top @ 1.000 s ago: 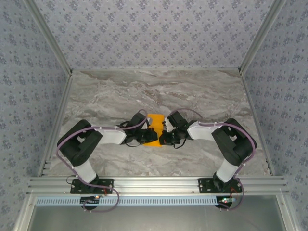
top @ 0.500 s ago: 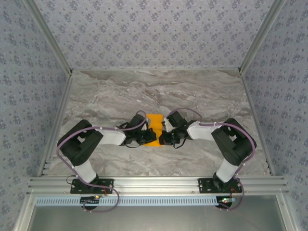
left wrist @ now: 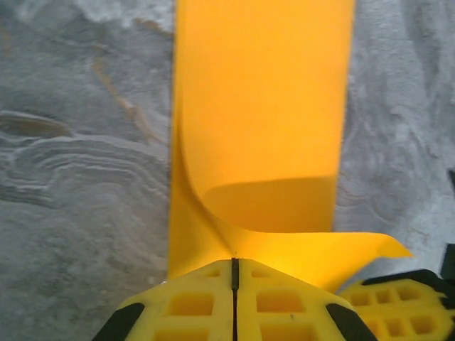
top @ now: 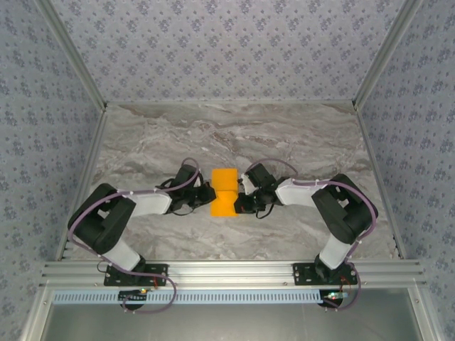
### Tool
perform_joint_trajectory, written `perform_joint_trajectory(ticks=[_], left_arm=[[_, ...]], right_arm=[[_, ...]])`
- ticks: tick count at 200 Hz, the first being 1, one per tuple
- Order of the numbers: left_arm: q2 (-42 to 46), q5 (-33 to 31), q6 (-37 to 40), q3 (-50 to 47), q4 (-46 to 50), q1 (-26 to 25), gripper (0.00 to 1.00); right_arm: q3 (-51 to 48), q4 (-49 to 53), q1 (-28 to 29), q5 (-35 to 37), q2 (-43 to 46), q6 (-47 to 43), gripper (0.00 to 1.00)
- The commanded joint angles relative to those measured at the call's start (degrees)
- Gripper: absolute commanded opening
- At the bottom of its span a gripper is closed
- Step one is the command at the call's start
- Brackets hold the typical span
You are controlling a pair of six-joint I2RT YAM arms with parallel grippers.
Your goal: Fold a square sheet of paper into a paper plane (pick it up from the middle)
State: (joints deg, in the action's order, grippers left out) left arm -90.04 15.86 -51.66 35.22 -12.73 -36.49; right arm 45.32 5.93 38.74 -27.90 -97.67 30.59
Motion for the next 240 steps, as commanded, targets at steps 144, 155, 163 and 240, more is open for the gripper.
perform_joint_trajectory(ticks=[144,155,163,240], left_arm=[[-6.98,-0.91,3.81,3.31,1.04,-0.44,0.08],[-7.03,-0.92,4.82,3.49,1.74,1.08,0.08],[-7.08,-0.75,5.64,3.74,2.19,2.11,0.08],[-2.42,3.22,5.03,4.15,-2.31,-1.32,0.08]], right_arm=[[-1.42,10.11,0.78,9.94,-5.59,-2.81,0.0],[-1.58,10.41,0.77,10.54,-5.6,-3.07,0.0],[-1.67,10.55,0.72,10.72,-5.72,-3.18,0.0],[-1.55,10.51,1.23,10.94,-5.78,-2.57,0.0]])
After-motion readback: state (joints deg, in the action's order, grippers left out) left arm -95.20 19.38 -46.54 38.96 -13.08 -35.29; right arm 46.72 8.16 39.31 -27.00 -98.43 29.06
